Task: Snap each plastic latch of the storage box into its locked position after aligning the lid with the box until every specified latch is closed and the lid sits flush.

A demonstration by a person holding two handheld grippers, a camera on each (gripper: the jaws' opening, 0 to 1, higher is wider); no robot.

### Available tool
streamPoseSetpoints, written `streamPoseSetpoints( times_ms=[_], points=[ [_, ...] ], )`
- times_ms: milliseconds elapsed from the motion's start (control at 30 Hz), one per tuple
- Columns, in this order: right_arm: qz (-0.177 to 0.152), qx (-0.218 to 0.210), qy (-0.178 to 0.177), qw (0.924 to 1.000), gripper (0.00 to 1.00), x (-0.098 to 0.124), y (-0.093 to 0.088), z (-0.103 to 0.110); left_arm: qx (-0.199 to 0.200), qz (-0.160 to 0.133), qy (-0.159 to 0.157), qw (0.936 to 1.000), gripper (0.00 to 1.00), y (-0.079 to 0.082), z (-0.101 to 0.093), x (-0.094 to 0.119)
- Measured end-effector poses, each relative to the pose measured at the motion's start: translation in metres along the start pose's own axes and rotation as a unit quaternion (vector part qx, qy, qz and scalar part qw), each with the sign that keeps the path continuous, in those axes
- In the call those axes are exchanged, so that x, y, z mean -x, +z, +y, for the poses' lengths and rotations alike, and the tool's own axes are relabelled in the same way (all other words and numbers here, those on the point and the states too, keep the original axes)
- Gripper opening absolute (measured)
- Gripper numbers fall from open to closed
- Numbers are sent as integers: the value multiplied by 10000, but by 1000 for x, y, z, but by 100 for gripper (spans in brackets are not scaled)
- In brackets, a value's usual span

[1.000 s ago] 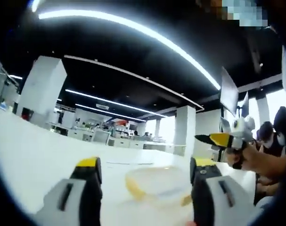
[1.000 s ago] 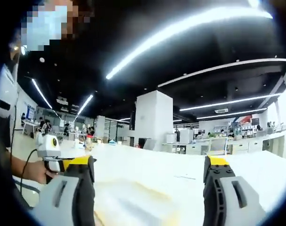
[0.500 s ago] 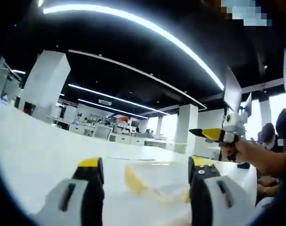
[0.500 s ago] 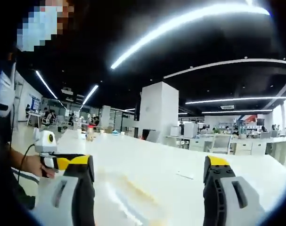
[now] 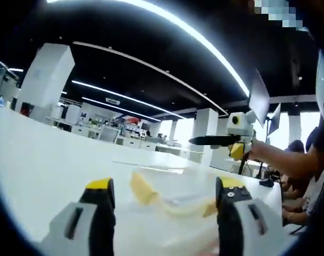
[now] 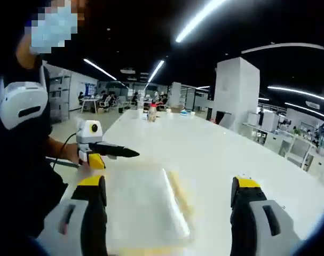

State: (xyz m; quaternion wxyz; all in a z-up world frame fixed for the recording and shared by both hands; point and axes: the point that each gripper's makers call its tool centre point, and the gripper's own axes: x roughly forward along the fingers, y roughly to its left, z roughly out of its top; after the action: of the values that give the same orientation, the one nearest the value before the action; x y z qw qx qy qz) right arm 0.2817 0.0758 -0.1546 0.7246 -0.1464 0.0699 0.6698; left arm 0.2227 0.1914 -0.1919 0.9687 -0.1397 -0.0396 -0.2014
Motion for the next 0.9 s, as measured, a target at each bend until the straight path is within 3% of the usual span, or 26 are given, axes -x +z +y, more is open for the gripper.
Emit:
streamPoseSetpoints(
  times_ms=[67,200,333,433,633,900],
  points=[
    [126,-46,256,9996,97,-4,-2,5,38,45,-36,10000,77,-1,-3,-1],
    [735,105,839,9937,96,-13,-17,15,-9,234,-142,9996,77,-8,-9,-4],
    [1235,360,1448,9811,94,-20,-30,26,-69,325,-200,9992,77,-12,-11,-4],
    [1733,512,1817,9666,94,-27,-43,29,-303,316,-383,9983,77,-12,-19,-4],
    [2280,419,2187,9478,91,-36,-54,25,-576,540,-446,9959,77,-21,-21,-5],
    [2613,319,2461,9328,89,-45,-55,23,-766,576,-508,9941,77,-24,-19,-5]
  ],
)
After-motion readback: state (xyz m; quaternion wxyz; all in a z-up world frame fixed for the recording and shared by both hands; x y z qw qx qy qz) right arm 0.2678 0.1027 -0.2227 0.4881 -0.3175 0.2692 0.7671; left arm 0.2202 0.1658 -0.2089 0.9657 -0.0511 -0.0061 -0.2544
